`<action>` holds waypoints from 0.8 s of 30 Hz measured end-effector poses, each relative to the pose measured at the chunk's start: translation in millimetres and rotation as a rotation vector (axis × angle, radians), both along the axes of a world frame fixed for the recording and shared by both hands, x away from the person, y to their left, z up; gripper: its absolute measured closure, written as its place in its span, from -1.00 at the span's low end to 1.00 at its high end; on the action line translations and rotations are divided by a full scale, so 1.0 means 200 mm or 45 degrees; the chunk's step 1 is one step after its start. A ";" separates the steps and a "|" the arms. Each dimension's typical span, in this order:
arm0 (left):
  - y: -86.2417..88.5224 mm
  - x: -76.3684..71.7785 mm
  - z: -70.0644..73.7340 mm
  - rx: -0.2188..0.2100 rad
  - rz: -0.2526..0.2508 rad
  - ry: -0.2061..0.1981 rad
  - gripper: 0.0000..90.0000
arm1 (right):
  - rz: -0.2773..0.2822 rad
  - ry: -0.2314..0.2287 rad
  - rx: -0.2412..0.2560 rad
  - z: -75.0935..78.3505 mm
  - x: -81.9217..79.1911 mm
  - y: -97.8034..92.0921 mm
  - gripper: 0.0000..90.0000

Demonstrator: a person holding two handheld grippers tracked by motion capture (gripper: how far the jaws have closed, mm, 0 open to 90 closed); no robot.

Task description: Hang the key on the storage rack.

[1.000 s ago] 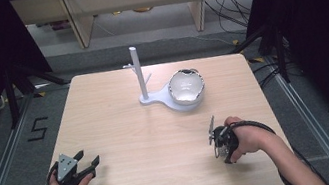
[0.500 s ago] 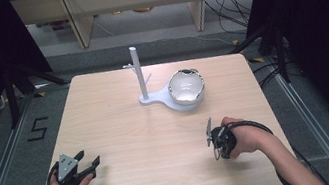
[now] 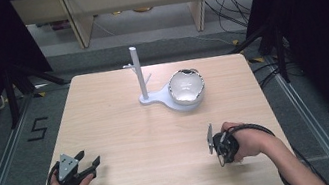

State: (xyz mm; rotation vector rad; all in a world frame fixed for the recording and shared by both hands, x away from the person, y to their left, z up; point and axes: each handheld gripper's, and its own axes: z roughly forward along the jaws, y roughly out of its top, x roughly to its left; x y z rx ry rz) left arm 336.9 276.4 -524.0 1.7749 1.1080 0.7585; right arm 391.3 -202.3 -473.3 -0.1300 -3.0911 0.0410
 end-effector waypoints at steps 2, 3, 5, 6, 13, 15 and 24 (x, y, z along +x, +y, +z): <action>0.00 0.00 0.00 -0.001 0.000 0.000 -0.21 | -0.028 -0.026 0.003 0.01 0.00 0.00 0.43; 0.00 0.00 0.00 -0.008 0.000 -0.002 -0.21 | -0.134 -0.048 0.058 0.05 0.00 -0.02 0.33; 0.00 0.00 0.00 -0.010 -0.002 -0.002 -0.21 | -0.165 -0.054 0.091 0.06 0.00 -0.03 0.29; 0.00 0.00 0.00 -0.011 -0.002 -0.002 -0.21 | -0.240 -0.057 0.117 0.09 0.00 -0.05 0.28; 0.00 0.00 0.00 -0.002 -0.010 0.004 -0.21 | -0.727 -0.066 0.123 0.21 -0.04 -0.27 0.40; -0.01 0.00 0.00 -0.001 -0.010 0.006 -0.21 | -0.809 -0.035 0.106 0.19 -0.08 -0.32 0.50; 0.00 0.00 0.00 -0.001 -0.008 0.007 -0.21 | -0.880 0.022 0.089 0.12 -0.14 -0.32 0.41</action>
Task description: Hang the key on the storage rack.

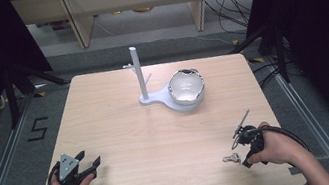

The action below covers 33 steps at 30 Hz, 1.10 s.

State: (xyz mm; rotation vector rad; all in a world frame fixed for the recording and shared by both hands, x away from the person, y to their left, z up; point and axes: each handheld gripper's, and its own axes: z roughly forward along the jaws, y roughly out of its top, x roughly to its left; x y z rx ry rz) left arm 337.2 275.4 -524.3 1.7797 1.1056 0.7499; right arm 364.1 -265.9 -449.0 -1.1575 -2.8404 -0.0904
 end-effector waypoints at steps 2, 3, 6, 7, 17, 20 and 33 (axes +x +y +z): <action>0.00 0.00 0.00 -0.002 0.001 0.001 -0.21 | -0.055 0.010 0.010 0.00 -0.01 0.02 0.40; 0.00 0.00 0.00 -0.006 0.001 0.000 -0.21 | -0.132 0.047 -0.027 0.00 0.00 0.04 0.44; 0.00 0.00 0.00 -0.010 0.002 -0.002 -0.21 | -0.166 0.062 -0.024 -0.01 0.01 0.06 0.46; 0.01 0.00 0.00 -0.012 0.008 0.002 -0.21 | -0.172 0.063 -0.026 -0.02 0.02 0.06 0.52; 0.00 0.00 0.00 -0.008 0.003 0.007 -0.21 | -0.181 0.052 -0.006 -0.03 0.04 0.07 0.66; 0.00 0.00 0.00 -0.007 0.002 0.005 -0.21 | -0.184 0.048 -0.008 -0.03 0.05 0.08 0.68; 0.00 0.00 0.00 -0.013 0.000 0.005 -0.21 | -0.195 0.044 -0.069 -0.08 0.05 0.09 0.71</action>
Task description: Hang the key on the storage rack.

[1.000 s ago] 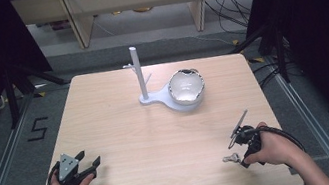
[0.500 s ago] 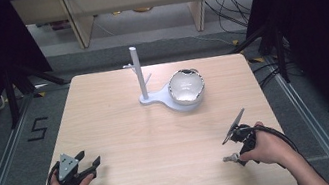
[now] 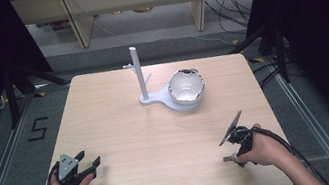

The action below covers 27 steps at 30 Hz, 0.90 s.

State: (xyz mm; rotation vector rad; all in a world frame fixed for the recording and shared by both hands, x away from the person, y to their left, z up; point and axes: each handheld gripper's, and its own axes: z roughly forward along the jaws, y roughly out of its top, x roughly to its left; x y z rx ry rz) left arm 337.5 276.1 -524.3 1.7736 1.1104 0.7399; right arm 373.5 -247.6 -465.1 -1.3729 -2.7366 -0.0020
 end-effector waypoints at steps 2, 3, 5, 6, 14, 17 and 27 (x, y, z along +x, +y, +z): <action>0.00 0.00 0.00 0.000 0.000 0.000 -0.21 | 0.022 -0.002 -0.003 0.00 0.00 0.00 0.74; 0.00 0.00 0.00 0.001 -0.001 0.001 -0.21 | 0.015 -0.003 -0.014 -0.01 0.00 0.00 0.75; 0.00 0.00 0.00 0.001 -0.001 0.001 -0.21 | 0.023 -0.005 -0.014 -0.01 0.01 -0.01 0.76; 0.00 0.00 0.00 0.000 -0.001 0.001 -0.21 | -0.007 -0.002 -0.017 -0.01 0.00 0.00 0.76; 0.00 0.00 0.00 -0.002 -0.002 0.002 -0.21 | -0.010 0.008 -0.034 -0.01 0.01 0.00 0.89; 0.00 0.00 0.00 -0.002 -0.003 0.001 -0.21 | -0.006 0.007 -0.034 -0.01 0.01 0.00 0.95; 0.00 0.00 0.00 0.000 -0.004 0.003 -0.21 | 0.029 0.000 -0.031 -0.01 0.01 0.00 0.86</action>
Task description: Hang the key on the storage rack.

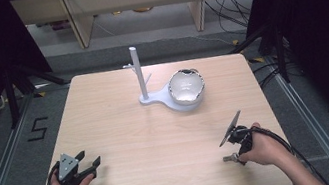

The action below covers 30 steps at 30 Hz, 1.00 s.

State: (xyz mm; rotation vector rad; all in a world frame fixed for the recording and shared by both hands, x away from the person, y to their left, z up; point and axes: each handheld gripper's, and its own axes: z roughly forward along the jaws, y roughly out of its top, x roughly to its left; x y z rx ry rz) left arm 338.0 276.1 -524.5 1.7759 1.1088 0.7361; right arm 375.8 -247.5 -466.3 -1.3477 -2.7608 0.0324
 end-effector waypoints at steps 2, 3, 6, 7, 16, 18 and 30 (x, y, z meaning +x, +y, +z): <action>0.00 0.00 0.00 0.002 0.001 0.004 -0.22 | 0.019 0.008 -0.013 -0.01 0.01 0.00 0.92; 0.00 0.00 0.00 -0.001 -0.001 0.002 -0.22 | 0.038 0.000 -0.008 -0.01 0.01 -0.01 0.94; 0.00 0.00 0.00 -0.002 -0.001 0.004 -0.22 | 0.030 0.003 -0.024 -0.01 0.01 0.00 0.97; 0.00 0.00 0.00 0.000 -0.002 0.005 -0.22 | 0.040 0.000 -0.027 -0.01 0.01 0.00 0.98; 0.00 0.00 0.00 -0.001 -0.001 0.006 -0.22 | 0.012 0.018 -0.027 0.02 0.01 0.00 0.99; 0.00 0.00 0.00 -0.001 -0.002 0.006 -0.22 | 0.032 0.016 -0.024 0.04 0.02 0.00 0.99; 0.00 0.00 0.00 0.002 -0.001 0.011 -0.22 | 0.011 0.013 -0.001 0.01 0.01 -0.03 0.92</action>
